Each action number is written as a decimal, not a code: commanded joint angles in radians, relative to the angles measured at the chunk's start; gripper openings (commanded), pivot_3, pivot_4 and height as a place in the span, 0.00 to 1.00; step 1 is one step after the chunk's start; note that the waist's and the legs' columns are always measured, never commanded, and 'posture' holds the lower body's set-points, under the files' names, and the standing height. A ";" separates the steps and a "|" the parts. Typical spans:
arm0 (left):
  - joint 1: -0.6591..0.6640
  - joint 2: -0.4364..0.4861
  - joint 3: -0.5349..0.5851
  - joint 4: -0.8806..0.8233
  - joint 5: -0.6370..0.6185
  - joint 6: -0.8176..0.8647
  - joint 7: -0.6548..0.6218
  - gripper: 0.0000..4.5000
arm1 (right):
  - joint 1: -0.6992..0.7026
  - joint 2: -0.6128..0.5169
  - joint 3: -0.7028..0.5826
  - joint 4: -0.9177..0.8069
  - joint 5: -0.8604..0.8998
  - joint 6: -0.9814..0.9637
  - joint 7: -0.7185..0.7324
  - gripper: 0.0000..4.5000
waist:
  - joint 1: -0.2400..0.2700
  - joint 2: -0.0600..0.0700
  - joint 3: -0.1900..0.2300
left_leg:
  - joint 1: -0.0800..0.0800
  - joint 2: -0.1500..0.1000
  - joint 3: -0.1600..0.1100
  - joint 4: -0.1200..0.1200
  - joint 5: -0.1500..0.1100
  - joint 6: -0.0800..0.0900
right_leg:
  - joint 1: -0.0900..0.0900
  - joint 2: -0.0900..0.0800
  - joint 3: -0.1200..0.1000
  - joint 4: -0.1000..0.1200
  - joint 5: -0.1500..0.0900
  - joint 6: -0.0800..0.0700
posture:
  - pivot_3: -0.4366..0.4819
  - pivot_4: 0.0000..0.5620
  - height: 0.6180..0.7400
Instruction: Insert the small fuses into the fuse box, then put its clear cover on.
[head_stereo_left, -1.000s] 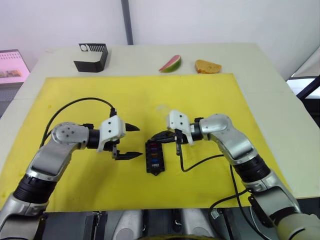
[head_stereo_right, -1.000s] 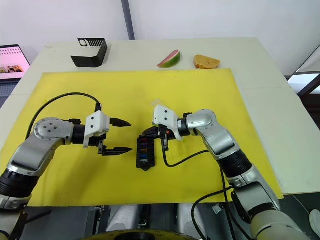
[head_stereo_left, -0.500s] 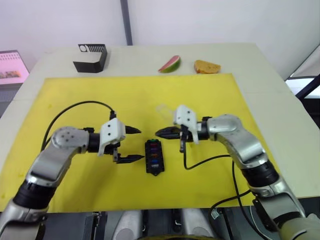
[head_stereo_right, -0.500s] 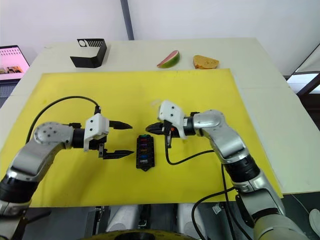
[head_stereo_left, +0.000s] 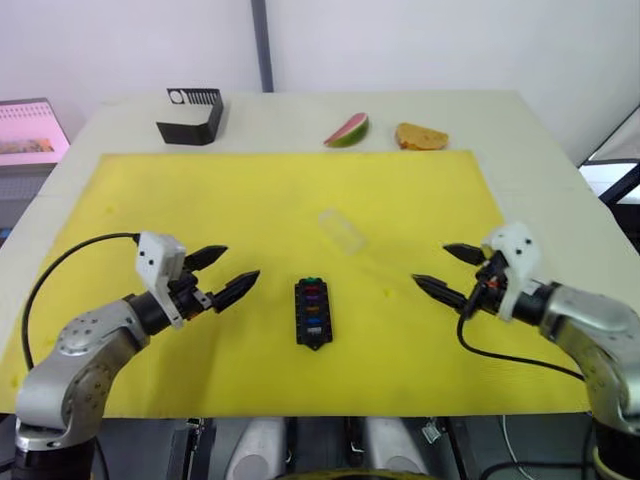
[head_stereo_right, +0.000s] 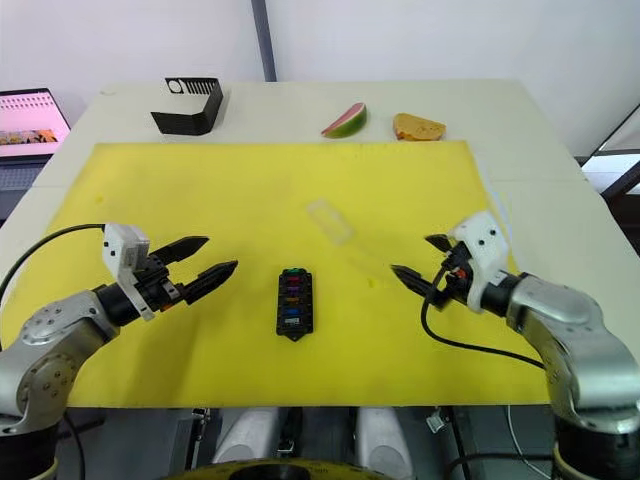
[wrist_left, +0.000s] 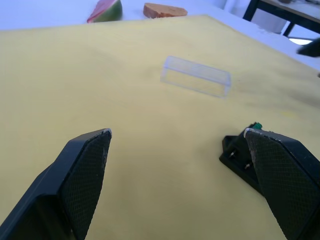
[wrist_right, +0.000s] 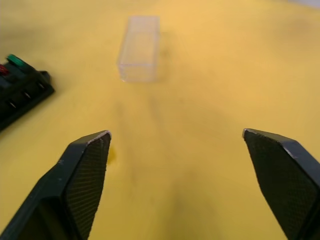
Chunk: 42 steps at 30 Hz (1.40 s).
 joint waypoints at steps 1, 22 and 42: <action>-0.048 0.002 -0.046 -0.007 0.022 -0.031 0.010 1.00 | -0.064 0.043 0.042 -0.057 0.024 0.031 -0.096 0.99 | -0.004 0.001 0.000 | 0.005 0.000 0.000 -0.001 0.000 0.000 | 0.004 0.000 0.000 -0.001 0.000 0.000 | 0.48 0.27 1.00; -0.187 -0.025 -0.190 0.004 0.066 -0.042 0.049 1.00 | -0.571 0.434 0.458 0.437 -0.184 0.127 -0.503 0.99 | -0.006 0.000 0.000 | 0.005 0.000 0.000 -0.001 0.003 -0.005 | 0.004 0.001 0.000 -0.001 0.000 0.000 | 0.48 0.27 1.00; -0.081 0.051 -0.137 -0.118 0.026 0.019 0.073 1.00 | -0.658 0.424 0.549 0.462 -0.307 0.083 -0.468 0.37 | -0.020 0.001 0.000 | 0.004 0.000 0.000 -0.002 0.001 -0.001 | 0.003 0.001 0.000 -0.001 0.000 0.000 | 0.48 0.27 1.00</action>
